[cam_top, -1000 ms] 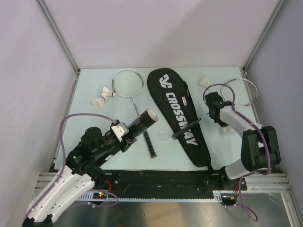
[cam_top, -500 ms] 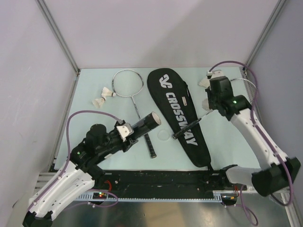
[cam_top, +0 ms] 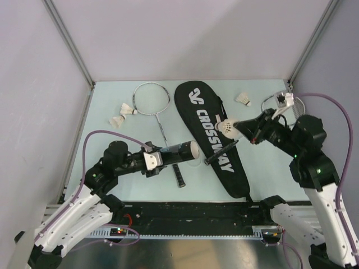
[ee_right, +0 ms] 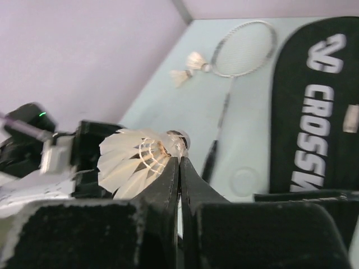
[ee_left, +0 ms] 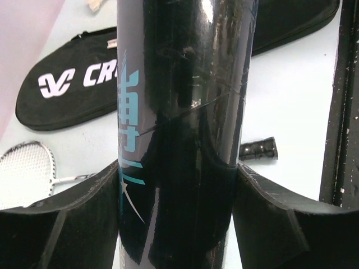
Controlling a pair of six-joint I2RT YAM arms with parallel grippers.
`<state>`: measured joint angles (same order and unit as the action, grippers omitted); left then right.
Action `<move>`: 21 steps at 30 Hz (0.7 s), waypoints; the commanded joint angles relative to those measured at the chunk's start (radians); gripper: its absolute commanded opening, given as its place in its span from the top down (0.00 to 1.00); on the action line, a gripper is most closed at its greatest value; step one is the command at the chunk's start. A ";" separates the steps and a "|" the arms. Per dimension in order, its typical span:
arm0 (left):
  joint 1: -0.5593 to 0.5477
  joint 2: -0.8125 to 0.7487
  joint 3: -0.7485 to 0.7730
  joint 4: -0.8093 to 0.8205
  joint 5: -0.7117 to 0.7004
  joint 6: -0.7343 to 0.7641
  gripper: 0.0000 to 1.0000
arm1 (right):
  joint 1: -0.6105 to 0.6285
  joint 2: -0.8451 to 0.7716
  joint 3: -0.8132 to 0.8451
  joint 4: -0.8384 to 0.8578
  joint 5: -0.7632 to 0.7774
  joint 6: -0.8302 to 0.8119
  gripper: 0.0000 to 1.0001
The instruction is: Pack up the badminton gear
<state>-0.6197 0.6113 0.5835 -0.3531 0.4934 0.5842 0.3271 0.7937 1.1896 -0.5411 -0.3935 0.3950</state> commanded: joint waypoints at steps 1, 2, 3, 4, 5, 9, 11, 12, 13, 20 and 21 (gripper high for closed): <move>-0.005 0.006 0.086 0.093 0.069 0.041 0.64 | -0.014 -0.083 -0.092 0.189 -0.256 0.192 1.00; -0.005 0.010 0.092 0.102 0.067 0.020 0.64 | -0.013 -0.099 -0.126 0.231 -0.288 0.241 1.00; -0.006 0.014 0.097 0.108 0.065 0.003 0.64 | -0.012 -0.110 -0.156 0.293 -0.318 0.283 1.00; -0.006 0.018 0.103 0.113 0.071 -0.014 0.64 | -0.011 -0.118 -0.190 0.342 -0.350 0.330 1.00; -0.005 0.021 0.106 0.117 0.080 -0.028 0.64 | -0.009 -0.121 -0.220 0.394 -0.373 0.366 1.00; -0.006 0.015 0.103 0.149 0.109 -0.082 0.64 | 0.022 -0.111 -0.263 0.465 -0.383 0.417 1.00; -0.006 0.004 0.099 0.159 0.107 -0.095 0.64 | 0.051 -0.100 -0.273 0.485 -0.380 0.421 1.00; -0.006 -0.001 0.097 0.162 0.107 -0.098 0.64 | 0.069 -0.095 -0.276 0.499 -0.377 0.424 1.00; -0.006 -0.006 0.095 0.166 0.107 -0.100 0.64 | 0.083 -0.086 -0.281 0.511 -0.370 0.426 1.00; -0.006 -0.015 0.081 0.188 0.135 -0.116 0.64 | 0.206 -0.006 -0.295 0.562 -0.296 0.415 1.00; -0.006 -0.015 0.080 0.191 0.141 -0.117 0.64 | 0.220 0.007 -0.295 0.568 -0.286 0.412 1.00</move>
<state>-0.6197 0.6075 0.6437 -0.2455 0.5884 0.4870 0.4961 0.7578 0.8967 -0.0685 -0.7155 0.7982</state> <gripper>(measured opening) 0.700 0.010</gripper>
